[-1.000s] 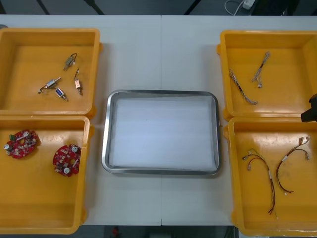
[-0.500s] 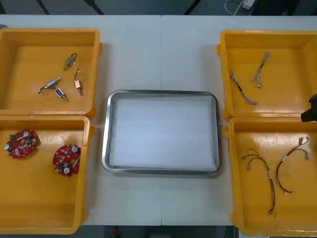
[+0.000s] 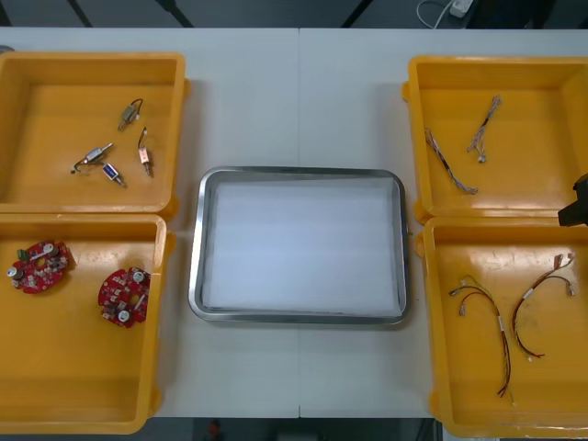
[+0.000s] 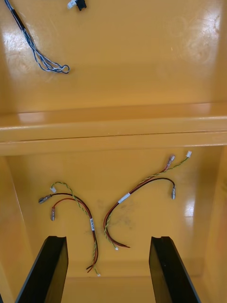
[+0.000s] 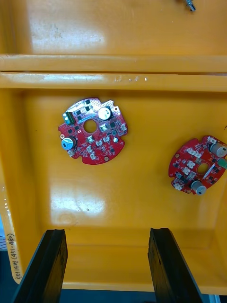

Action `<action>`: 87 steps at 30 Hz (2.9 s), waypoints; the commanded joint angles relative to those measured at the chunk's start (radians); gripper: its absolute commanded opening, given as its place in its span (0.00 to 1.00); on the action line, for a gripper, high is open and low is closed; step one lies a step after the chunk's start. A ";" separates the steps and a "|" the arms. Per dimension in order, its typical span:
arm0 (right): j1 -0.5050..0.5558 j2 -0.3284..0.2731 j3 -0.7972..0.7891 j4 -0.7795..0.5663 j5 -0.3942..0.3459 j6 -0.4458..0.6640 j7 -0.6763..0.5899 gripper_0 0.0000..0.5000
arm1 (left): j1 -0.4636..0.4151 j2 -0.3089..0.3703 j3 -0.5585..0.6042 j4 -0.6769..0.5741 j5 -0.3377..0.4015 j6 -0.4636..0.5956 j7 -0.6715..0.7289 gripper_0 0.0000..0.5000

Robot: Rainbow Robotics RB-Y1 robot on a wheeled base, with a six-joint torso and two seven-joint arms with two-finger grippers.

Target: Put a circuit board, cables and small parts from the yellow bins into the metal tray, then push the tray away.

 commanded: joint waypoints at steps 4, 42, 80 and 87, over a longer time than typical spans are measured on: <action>0.054 -0.015 0.006 0.002 0.001 0.003 0.034 1.00 | 0.036 0.030 0.030 0.002 0.004 0.044 -0.364 1.00; 0.258 0.020 0.013 0.080 0.106 -0.195 -0.804 1.00 | -0.031 0.102 -0.085 0.364 -0.017 -0.208 -0.503 1.00; 0.258 0.275 0.159 0.212 0.295 -0.319 -0.689 1.00 | -0.094 0.098 -0.309 0.495 -0.085 -0.423 -0.548 1.00; 0.258 0.278 0.174 0.254 0.307 -0.357 -0.672 1.00 | -0.094 0.098 -0.322 0.527 -0.071 -0.443 -0.557 1.00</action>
